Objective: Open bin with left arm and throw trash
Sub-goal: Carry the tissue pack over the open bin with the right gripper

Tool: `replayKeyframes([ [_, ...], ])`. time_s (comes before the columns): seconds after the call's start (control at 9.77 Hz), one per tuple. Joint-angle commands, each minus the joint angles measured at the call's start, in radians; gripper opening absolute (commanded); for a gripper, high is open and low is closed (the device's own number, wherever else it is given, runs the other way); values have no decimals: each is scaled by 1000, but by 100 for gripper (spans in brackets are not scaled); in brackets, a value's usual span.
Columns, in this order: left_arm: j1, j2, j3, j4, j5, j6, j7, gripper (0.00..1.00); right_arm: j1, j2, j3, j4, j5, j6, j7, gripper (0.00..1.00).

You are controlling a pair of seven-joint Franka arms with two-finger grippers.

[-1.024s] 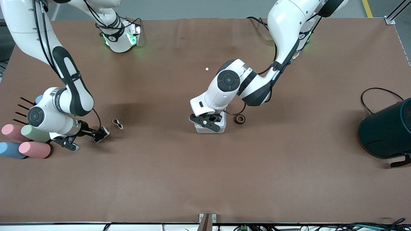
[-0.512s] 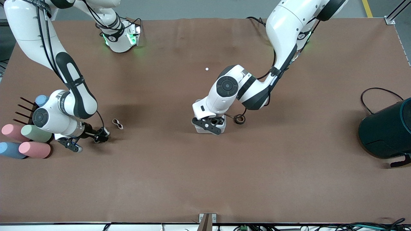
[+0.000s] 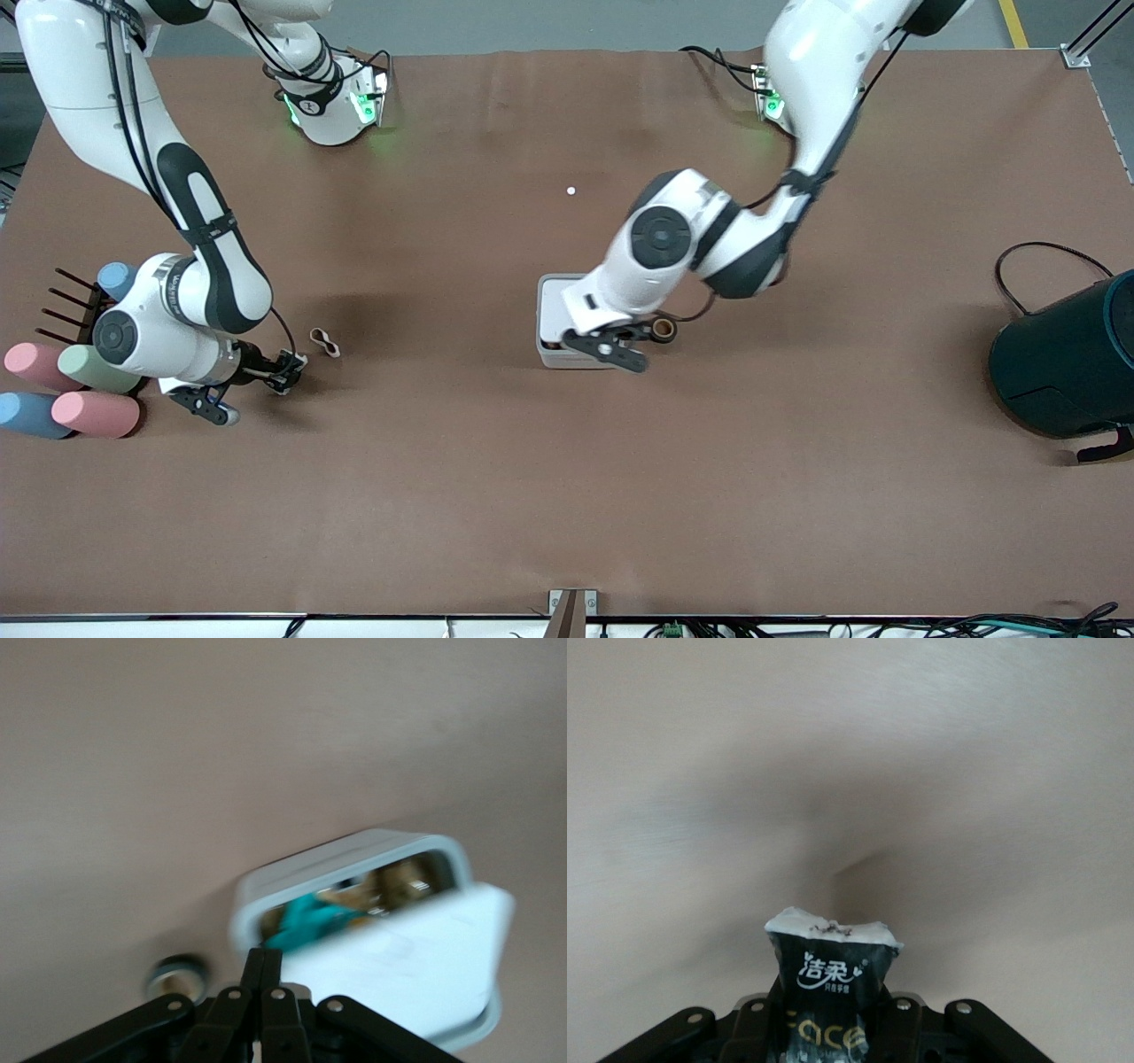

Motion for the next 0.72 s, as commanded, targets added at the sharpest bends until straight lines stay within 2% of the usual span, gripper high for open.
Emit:
replayKeyframes([
  [0.0, 87, -62, -18, -50, -1, -38, 152, 7, 81, -70, 5, 124, 14, -161, 207, 0],
  [0.1, 93, -52, -16, -59, 1, -38, 180, 21, 145, -68, 3, 202, 14, -203, 342, 1],
  [0.2, 95, -26, -15, -67, 11, -37, 180, 39, 208, -65, 5, 288, 17, -208, 510, 1],
  [0.31, 93, -1, -12, -70, 14, -31, 180, 60, 281, -64, 5, 328, 17, -203, 670, 1],
  [0.41, 93, 22, -10, -85, 16, -22, 180, 60, 364, -62, 5, 352, 14, -197, 796, 1],
  [0.61, 93, 13, -10, -224, 80, 110, 160, 59, 505, -15, 3, 408, 13, -138, 961, 1],
])
